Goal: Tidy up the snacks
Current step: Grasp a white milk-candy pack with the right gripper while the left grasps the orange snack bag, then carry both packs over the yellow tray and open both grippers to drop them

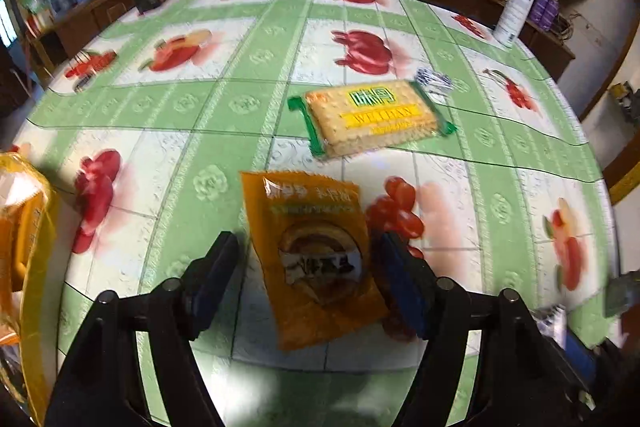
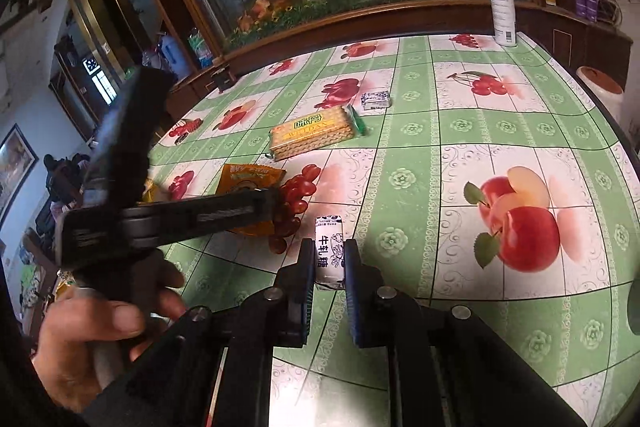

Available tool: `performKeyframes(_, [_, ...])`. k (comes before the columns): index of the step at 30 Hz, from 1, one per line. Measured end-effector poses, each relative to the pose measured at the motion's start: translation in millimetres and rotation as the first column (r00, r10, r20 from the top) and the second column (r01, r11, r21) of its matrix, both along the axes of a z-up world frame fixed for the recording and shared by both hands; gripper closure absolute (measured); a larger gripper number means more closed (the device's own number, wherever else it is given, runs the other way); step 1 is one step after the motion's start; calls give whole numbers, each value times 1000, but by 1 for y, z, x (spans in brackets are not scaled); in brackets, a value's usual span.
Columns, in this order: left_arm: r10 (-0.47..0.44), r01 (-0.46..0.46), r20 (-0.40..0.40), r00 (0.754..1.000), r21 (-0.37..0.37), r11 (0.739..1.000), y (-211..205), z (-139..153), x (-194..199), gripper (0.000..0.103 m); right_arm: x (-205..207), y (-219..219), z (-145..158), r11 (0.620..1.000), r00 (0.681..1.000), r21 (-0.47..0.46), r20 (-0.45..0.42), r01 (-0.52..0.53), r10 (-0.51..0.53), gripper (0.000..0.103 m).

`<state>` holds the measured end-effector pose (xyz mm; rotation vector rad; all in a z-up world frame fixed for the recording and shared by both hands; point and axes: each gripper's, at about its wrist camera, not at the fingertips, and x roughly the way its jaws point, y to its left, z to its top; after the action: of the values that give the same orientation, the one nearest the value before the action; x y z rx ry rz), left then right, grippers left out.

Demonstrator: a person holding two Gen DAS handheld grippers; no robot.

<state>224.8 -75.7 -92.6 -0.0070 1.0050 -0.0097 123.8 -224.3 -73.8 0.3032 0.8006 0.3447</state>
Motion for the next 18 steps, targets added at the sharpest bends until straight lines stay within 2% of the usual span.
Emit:
performKeyframes(2, [2,-2,28,1000,4,1000,1,-1,-3,30,-3,-2,1,1000,1000,7,6,3,-3,88])
performKeyframes(4, [-9,9,43,999,8,1000,4,1,-6,45,-5,-2,2,1000,1000,12,11,2,-2,88])
performKeyframes(5, [-18,18,47,999,12,1000,5,2,-8,61,-7,-3,2,1000,1000,19,12,3,-3,88])
performKeyframes(12, [-31,33,48,998,-25,999,29,5,-33,65,-16,2,4,999,1000,48,19,-3,2,88])
performKeyframes(18, [-19,21,94,995,-24,999,52,26,-78,65,-31,19,10,997,999,72,38,-34,31,88])
